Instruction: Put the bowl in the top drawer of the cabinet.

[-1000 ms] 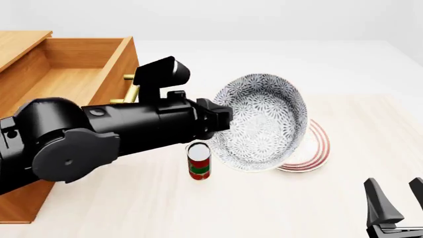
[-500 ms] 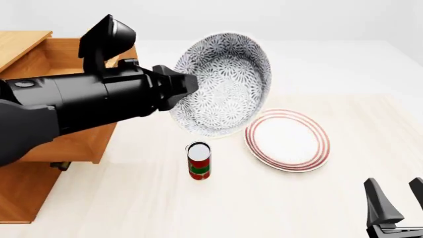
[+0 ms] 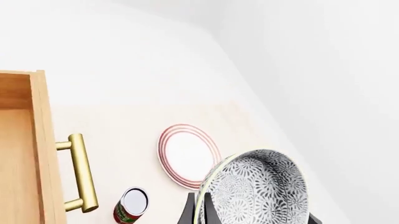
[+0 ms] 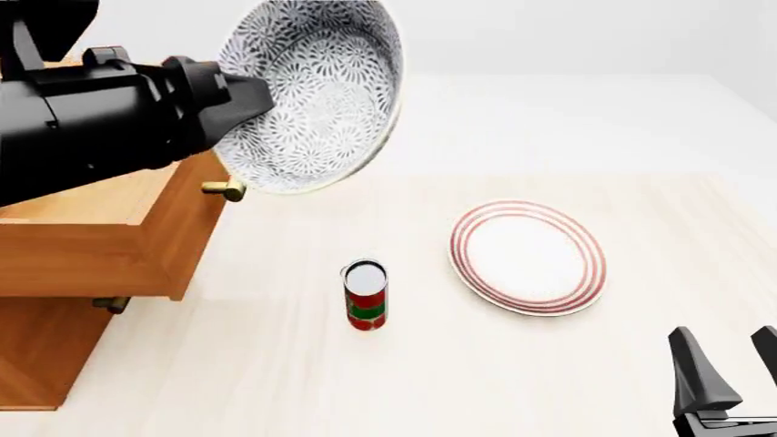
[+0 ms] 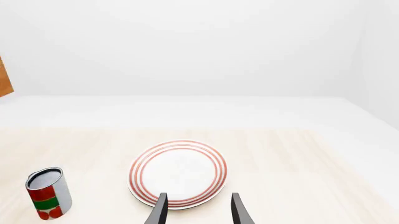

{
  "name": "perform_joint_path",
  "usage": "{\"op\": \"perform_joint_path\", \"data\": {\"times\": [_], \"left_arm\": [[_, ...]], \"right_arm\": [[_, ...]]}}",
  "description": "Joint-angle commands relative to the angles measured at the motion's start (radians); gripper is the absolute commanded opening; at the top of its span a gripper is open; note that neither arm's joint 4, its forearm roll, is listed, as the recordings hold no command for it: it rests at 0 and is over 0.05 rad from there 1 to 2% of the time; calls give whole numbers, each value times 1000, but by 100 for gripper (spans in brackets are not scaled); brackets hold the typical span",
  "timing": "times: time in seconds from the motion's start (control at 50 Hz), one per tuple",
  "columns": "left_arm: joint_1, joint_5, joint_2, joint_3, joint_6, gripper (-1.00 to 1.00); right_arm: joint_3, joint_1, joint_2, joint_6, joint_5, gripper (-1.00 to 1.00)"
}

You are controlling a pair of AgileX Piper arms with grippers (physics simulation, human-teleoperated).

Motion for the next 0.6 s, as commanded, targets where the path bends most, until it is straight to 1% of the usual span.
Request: {"op": "perform_joint_path", "data": {"times": [0.02,0.28,0.42,0.6], "left_arm": [[71,47,-56,-31,11,-100],[129,75,-79,-50,11,-100],[163,94,-79,-87,10,-100],[200,107,-78,-104,13,-100]], "right_arm": [[0,0,0,0,0,100],[0,0,0,0,0,100],[0,0,0,0,0,100],[0,0,0,0,0,100]]}}
